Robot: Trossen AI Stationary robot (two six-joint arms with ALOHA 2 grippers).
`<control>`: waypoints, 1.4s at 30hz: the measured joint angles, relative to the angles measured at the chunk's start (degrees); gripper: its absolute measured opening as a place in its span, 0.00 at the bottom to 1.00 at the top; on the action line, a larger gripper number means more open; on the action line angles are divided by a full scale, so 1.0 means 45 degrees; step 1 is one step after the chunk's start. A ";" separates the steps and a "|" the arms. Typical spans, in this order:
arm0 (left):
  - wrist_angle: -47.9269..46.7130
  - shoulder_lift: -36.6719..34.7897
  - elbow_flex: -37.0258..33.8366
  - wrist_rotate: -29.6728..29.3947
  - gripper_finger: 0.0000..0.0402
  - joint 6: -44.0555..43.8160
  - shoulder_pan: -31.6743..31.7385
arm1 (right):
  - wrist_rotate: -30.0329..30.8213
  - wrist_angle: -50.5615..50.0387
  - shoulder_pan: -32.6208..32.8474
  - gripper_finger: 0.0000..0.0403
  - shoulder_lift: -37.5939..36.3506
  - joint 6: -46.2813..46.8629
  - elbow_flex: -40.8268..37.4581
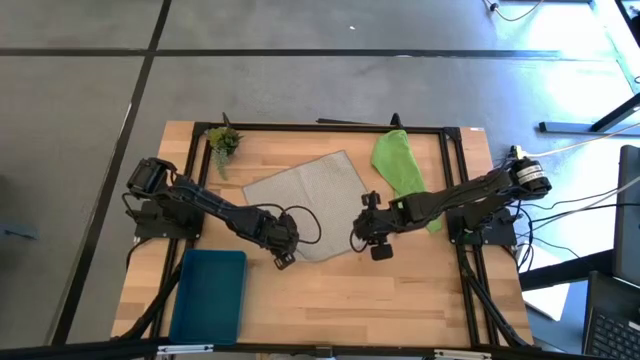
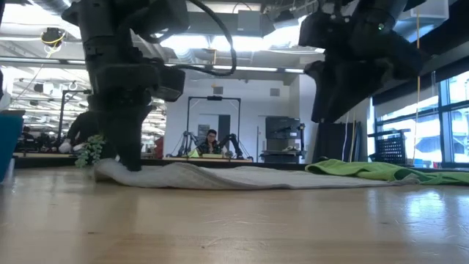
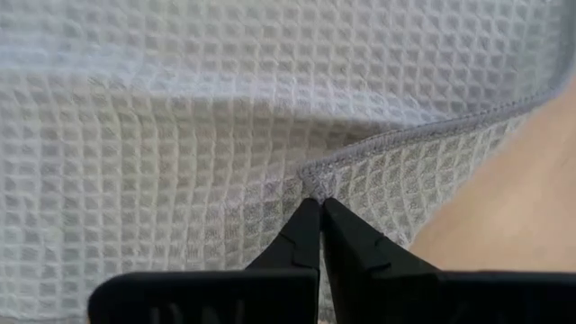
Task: Roll microfiber towels into tight, uniform cylinder then place into a basket
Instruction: Roll the gray towel
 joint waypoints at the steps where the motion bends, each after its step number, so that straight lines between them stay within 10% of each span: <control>1: -0.0001 0.0000 0.0000 -0.0222 0.00 0.0006 -0.0019 | -0.0165 -0.0008 0.0005 0.41 0.0110 -0.0044 0.0000; 42: 0.0715 -0.0015 -0.0083 0.0086 0.15 0.2474 0.0080 | -0.0202 0.0549 -0.0017 0.41 0.0792 -0.0670 -0.0005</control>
